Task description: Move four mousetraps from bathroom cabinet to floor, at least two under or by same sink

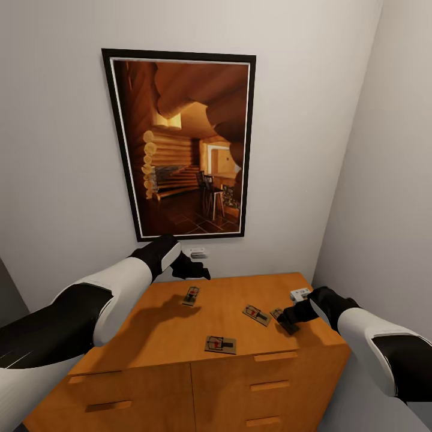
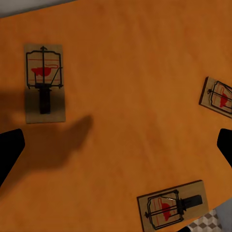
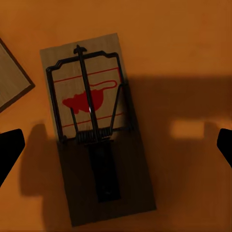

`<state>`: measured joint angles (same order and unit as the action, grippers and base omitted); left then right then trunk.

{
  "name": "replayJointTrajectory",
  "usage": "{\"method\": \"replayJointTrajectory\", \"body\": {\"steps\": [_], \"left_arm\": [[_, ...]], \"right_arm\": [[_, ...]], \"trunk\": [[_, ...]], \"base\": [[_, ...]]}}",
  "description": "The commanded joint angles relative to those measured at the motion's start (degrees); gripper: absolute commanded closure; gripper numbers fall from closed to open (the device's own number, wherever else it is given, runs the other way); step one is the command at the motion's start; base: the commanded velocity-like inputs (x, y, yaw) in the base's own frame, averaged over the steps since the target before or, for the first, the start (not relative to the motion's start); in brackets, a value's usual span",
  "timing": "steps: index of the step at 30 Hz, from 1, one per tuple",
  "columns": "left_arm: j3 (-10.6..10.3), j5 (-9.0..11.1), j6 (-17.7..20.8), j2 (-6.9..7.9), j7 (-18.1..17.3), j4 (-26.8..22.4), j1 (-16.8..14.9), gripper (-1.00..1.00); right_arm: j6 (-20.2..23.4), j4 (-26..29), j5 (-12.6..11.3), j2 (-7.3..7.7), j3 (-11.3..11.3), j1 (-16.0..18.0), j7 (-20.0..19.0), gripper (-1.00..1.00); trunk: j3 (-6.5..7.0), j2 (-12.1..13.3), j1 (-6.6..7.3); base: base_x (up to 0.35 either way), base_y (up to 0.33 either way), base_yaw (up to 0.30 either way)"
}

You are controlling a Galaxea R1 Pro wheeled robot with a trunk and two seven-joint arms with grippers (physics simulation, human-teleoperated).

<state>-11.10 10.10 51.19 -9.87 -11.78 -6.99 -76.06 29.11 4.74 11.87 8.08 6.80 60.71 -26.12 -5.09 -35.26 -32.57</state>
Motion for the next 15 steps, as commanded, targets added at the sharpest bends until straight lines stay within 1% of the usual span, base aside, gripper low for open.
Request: {"method": "replayJointTrajectory", "body": {"steps": [1,7,15], "left_arm": [[-0.50,0.44,0.21,0.02,-0.09,-0.04,-0.05,-1.00],[-0.50,0.44,0.20,0.02,-0.09,-0.04,-0.05,-1.00],[-0.50,0.44,0.20,0.02,-0.09,-0.04,-0.05,-1.00]], "right_arm": [[-0.30,-0.14,0.68,0.02,0.42,0.03,-0.42,-1.00],[-1.92,-1.95,2.20,-0.02,0.41,0.02,-0.42,-1.00],[-2.41,-3.05,2.80,-0.14,0.35,0.02,-0.42,-1.00]], "trunk": [[-0.11,-0.10,-0.02],[-0.11,-0.10,-0.02],[-0.11,-0.10,-0.02]], "base": [[0.000,0.000,0.000],[0.000,0.000,0.000],[0.000,0.000,0.000]]}}
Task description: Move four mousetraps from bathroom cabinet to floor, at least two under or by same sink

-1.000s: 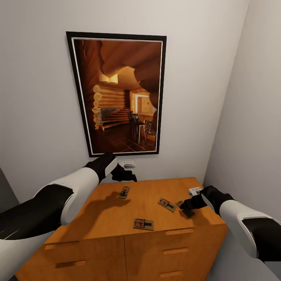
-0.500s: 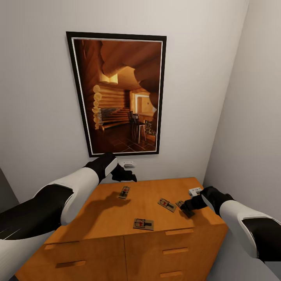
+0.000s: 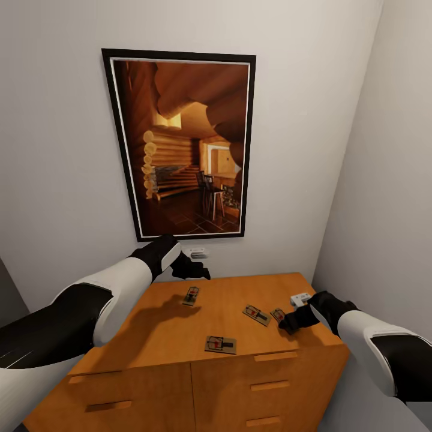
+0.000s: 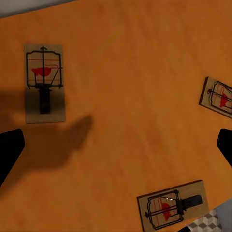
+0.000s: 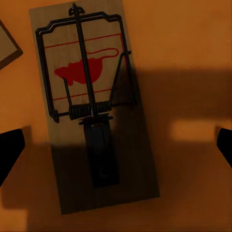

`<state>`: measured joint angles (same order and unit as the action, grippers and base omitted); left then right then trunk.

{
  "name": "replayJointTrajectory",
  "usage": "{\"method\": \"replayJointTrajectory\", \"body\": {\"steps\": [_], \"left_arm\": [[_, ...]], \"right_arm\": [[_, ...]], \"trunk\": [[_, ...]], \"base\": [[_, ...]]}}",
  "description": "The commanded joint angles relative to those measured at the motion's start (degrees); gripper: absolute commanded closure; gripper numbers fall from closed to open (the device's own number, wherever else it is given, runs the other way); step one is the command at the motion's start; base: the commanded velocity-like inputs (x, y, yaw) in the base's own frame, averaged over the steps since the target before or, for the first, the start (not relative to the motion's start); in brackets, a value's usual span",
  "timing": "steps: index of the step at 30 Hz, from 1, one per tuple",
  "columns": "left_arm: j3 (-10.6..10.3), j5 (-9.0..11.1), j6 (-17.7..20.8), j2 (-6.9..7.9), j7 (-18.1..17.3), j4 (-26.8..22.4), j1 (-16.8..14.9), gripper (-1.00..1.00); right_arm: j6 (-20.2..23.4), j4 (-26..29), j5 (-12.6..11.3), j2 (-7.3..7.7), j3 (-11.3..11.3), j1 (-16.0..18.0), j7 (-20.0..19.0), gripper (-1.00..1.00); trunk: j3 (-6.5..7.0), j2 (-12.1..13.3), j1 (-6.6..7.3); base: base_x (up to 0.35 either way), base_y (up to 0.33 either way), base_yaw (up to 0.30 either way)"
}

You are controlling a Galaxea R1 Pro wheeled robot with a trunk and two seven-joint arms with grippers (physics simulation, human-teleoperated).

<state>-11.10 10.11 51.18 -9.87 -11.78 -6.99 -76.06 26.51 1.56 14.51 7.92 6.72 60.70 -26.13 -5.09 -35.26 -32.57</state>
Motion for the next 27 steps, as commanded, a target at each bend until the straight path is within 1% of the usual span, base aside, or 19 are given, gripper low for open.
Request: {"method": "replayJointTrajectory", "body": {"steps": [1,11,16,27], "left_arm": [[-0.50,0.44,0.21,0.02,-0.08,-0.04,-0.05,-1.00],[-0.50,0.44,0.19,0.02,-0.08,-0.04,-0.05,-1.00],[-0.50,0.44,0.21,0.02,-0.08,-0.04,-0.05,-1.00],[-0.50,0.46,0.23,0.02,-0.08,-0.08,-0.05,-1.00]], "right_arm": [[0.18,0.04,0.18,-0.02,0.43,0.03,-0.41,-1.00],[0.20,-0.54,0.25,-0.98,0.47,0.03,-0.41,-1.00],[0.27,-0.60,0.25,-1.78,0.44,0.04,-0.38,-1.00],[0.26,-1.27,0.26,-2.02,0.43,0.03,0.07,-1.00]], "trunk": [[-0.11,-0.10,-0.02],[-0.11,-0.10,-0.02],[-0.11,-0.10,-0.02],[-0.11,-0.10,-0.02]], "base": [[0.000,0.000,0.000],[0.000,0.000,0.000],[0.000,0.000,0.000],[0.000,0.000,0.000]]}}
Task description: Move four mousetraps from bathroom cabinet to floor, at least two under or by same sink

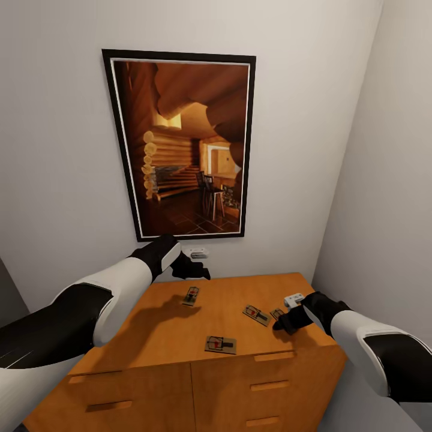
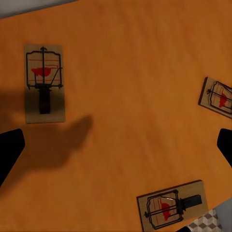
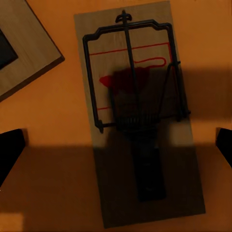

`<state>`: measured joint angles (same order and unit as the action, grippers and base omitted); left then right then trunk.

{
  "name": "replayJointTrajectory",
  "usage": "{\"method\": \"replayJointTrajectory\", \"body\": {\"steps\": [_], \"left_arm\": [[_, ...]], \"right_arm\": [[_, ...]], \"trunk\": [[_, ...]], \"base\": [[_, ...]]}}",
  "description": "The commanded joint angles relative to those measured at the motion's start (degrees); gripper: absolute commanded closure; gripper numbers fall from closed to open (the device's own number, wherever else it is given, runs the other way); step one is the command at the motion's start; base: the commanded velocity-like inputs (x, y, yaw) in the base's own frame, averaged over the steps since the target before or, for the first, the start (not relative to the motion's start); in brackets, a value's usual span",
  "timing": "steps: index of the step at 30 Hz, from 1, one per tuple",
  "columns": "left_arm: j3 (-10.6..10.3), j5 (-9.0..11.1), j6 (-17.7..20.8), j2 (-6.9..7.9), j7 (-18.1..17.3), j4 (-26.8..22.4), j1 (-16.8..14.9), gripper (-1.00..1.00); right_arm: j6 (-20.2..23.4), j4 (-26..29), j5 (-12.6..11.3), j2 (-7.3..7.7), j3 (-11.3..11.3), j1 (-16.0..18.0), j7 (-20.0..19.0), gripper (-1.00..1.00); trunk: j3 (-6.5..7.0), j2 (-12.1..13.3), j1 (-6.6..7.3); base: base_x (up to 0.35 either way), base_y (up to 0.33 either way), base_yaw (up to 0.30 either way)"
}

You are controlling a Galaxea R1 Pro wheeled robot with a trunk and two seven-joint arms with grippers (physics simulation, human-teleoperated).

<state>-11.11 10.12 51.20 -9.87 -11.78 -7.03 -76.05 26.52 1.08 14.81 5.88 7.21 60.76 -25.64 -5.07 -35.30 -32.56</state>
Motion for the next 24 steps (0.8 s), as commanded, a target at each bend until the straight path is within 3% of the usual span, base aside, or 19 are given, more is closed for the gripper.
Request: {"method": "replayJointTrajectory", "body": {"steps": [1,24], "left_arm": [[-0.50,0.46,0.21,0.02,-0.08,-0.03,-0.06,-1.00],[-0.50,0.46,0.21,0.02,-0.08,-0.09,-0.06,-1.00]], "right_arm": [[0.24,-0.88,-0.05,0.04,-0.07,-0.02,-0.30,-1.00],[0.03,-1.58,-0.33,0.91,-0.09,-0.02,0.59,-1.00]], "trunk": [[-0.13,-0.06,-0.04],[-0.13,-0.06,-0.04]], "base": [[0.000,0.000,0.000],[0.000,0.000,0.000]]}}
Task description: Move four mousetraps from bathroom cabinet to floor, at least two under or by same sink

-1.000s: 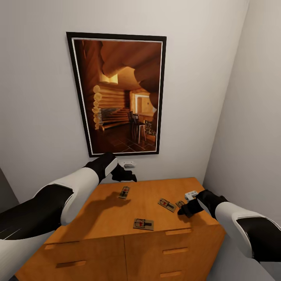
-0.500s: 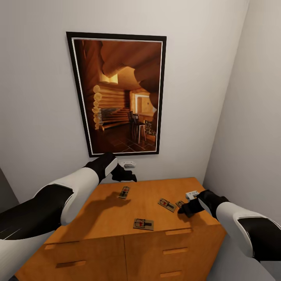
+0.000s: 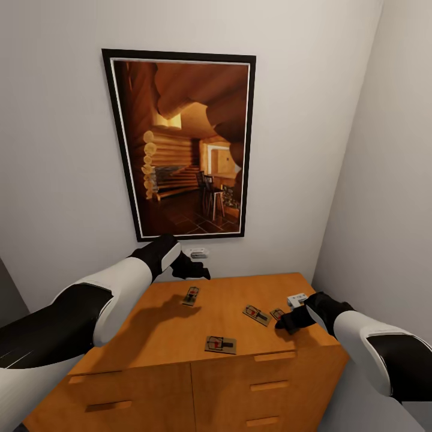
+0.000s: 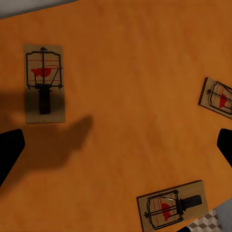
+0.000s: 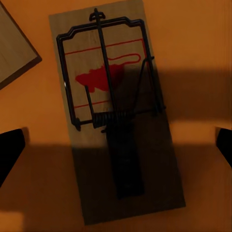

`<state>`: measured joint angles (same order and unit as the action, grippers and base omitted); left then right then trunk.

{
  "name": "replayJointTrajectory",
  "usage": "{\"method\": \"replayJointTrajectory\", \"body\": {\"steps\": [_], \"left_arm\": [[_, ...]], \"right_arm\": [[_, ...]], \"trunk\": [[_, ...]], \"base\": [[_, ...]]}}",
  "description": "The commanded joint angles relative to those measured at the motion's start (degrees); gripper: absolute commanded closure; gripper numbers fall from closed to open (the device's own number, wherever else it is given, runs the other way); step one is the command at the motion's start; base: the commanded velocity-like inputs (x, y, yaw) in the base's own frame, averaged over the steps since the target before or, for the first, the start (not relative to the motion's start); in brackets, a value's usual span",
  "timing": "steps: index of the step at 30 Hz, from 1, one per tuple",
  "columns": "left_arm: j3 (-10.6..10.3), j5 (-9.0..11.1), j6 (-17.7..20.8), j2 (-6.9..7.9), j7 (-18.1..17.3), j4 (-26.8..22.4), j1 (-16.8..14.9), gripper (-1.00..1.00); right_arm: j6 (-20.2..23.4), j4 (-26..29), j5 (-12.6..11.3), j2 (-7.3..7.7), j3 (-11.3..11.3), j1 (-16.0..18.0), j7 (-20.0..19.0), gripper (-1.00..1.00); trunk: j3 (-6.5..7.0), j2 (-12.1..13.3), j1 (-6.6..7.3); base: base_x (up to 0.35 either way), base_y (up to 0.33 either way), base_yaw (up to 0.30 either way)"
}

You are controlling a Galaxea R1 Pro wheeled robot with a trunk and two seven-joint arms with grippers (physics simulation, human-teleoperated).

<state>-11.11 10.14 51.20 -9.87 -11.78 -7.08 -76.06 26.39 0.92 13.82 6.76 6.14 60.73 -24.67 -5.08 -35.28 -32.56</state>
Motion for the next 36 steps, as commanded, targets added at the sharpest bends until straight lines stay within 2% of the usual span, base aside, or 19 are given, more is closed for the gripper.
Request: {"method": "replayJointTrajectory", "body": {"steps": [1,13,14,36], "left_arm": [[-0.49,0.43,0.22,0.03,-0.10,-0.04,-0.06,-1.00],[-0.47,0.43,0.22,0.03,-0.10,-0.06,-0.06,-1.00],[-0.46,0.42,0.22,0.03,-0.09,-0.06,-0.06,-1.00],[-0.41,0.42,0.22,0.03,-0.12,-0.12,-0.06,-1.00]], "right_arm": [[0.15,-1.50,0.67,0.03,0.98,0.00,-0.39,-1.00],[-0.57,-2.34,0.69,-0.04,0.99,0.00,0.71,-1.00],[-0.60,-2.48,0.69,-0.05,0.99,0.00,0.96,1.00],[-0.48,-2.29,0.97,0.03,1.08,0.00,2.30,1.00]], "trunk": [[-0.12,-0.08,-0.03],[-0.12,-0.08,-0.03],[-0.12,-0.08,-0.03],[-0.12,-0.08,-0.03]], "base": [[0.000,0.000,0.000],[0.000,0.000,0.000],[0.000,0.000,0.000],[0.000,0.000,0.000]]}}
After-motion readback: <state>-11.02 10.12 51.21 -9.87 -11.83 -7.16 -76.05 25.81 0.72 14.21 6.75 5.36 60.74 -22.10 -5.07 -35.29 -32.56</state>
